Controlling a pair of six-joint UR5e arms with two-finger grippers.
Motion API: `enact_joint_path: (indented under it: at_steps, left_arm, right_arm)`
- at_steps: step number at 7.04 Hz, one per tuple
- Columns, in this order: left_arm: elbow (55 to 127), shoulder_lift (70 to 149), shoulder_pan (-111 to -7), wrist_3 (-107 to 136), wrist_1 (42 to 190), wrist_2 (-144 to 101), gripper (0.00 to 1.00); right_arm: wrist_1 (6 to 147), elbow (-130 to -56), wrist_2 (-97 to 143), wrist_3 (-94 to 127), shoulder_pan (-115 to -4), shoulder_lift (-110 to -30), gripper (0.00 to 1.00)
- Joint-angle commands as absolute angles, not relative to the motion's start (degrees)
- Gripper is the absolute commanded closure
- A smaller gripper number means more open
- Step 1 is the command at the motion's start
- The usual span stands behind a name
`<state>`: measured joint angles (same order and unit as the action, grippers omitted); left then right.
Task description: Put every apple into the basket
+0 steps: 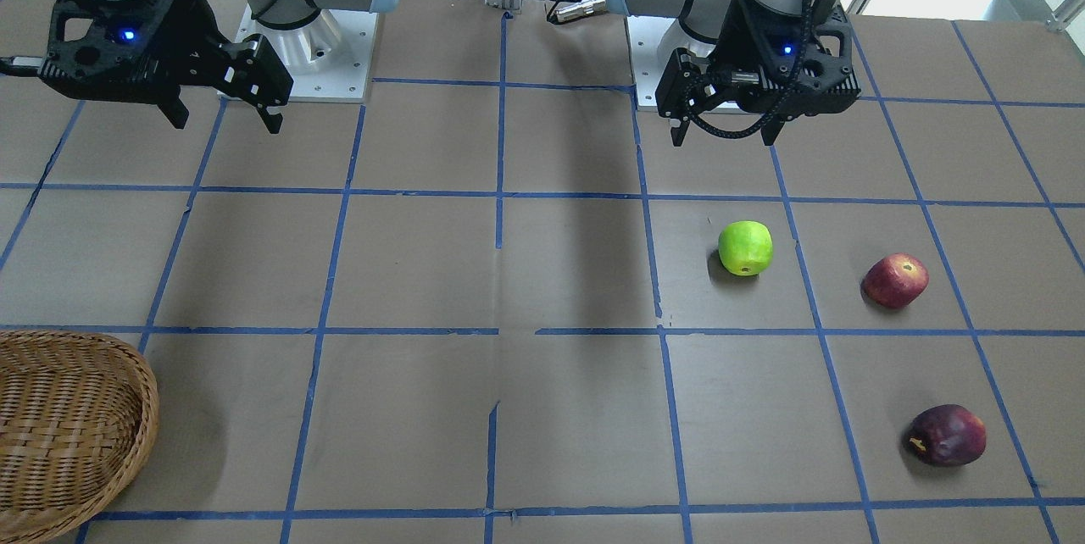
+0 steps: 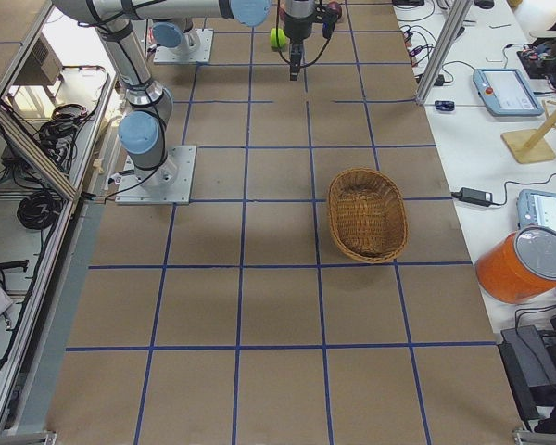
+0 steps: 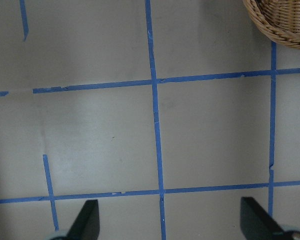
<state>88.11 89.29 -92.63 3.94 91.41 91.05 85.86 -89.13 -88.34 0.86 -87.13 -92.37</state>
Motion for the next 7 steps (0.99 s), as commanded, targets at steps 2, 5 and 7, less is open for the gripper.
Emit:
enact_joint_path:
  at_steps: [2, 5, 7]
  left_arm:
    - [88.24, 89.30, -92.55, 4.04, 91.41, 90.97, 0.00]
    - [88.33, 89.12, -92.64, 3.96, 91.41, 91.14, 0.00]
    - [88.68, 88.42, -92.64, 3.96, 91.58, 91.14, 0.00]
  right_arm:
    - [85.87, -89.12, -88.24, 0.79, -87.10, -92.46, 0.00]
    - [85.87, -89.12, -88.33, 0.70, -87.10, -92.46, 0.00]
    - [85.87, -89.12, -88.24, 0.79, -87.10, -92.46, 0.00]
